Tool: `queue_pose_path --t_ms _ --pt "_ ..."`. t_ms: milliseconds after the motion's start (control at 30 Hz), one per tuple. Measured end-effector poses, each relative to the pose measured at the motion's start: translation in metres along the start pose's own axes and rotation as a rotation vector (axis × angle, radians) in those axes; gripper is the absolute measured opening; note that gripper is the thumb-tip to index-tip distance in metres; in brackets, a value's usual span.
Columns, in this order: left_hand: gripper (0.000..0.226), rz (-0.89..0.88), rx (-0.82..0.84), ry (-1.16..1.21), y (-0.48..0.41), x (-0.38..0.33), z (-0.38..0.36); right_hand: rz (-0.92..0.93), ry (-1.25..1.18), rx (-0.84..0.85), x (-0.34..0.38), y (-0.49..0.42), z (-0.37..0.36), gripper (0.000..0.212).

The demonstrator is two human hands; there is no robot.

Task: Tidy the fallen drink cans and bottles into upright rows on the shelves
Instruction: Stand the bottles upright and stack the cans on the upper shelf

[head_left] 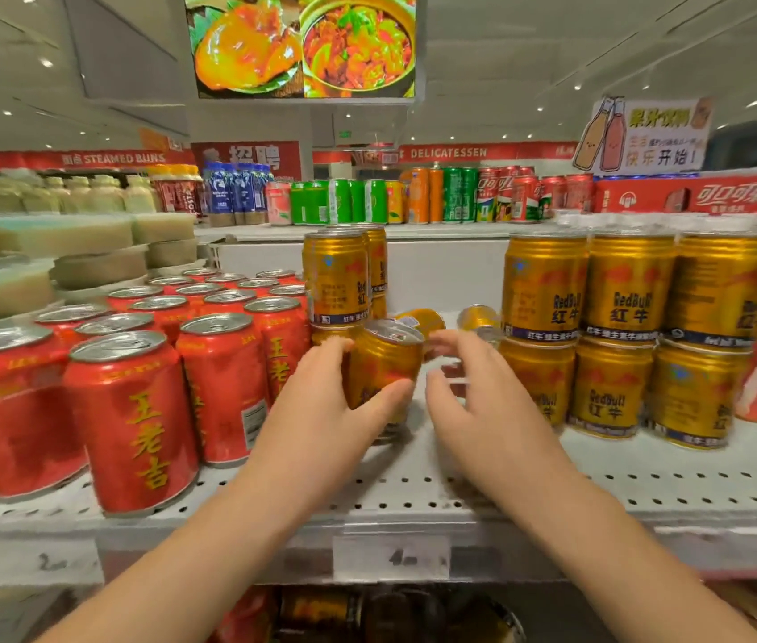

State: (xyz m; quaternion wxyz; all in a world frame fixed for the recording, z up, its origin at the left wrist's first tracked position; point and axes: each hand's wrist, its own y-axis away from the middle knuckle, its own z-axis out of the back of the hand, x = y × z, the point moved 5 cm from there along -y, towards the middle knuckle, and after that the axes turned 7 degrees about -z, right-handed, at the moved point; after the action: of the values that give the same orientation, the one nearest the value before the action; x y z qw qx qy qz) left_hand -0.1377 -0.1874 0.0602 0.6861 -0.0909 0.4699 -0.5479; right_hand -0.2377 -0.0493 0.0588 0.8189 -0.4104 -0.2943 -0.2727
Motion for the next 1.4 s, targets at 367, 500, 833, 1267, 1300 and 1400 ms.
queue_pose_path --t_ms 367,500,833,1267,1300,1400 --pt "0.044 0.157 0.048 0.203 0.010 0.017 0.004 -0.314 0.226 -0.026 -0.018 -0.102 -0.038 0.057" --pt "0.045 0.174 0.052 0.191 0.012 0.016 0.006 -0.323 0.370 0.059 -0.022 -0.117 -0.046 0.076" --pt "0.045 0.182 0.055 0.198 0.014 0.015 0.007 -0.248 0.653 0.289 -0.024 -0.119 -0.058 0.067" --pt "0.043 0.158 0.074 0.221 0.013 0.016 0.006 -0.162 0.681 0.131 0.004 -0.059 -0.032 0.043" --pt "0.042 0.153 0.075 0.218 0.013 0.016 0.006 -0.190 0.693 0.123 0.003 -0.058 -0.032 0.044" --pt "0.040 0.143 0.085 0.219 0.014 0.015 0.006 -0.233 0.669 0.077 0.004 -0.059 -0.028 0.046"
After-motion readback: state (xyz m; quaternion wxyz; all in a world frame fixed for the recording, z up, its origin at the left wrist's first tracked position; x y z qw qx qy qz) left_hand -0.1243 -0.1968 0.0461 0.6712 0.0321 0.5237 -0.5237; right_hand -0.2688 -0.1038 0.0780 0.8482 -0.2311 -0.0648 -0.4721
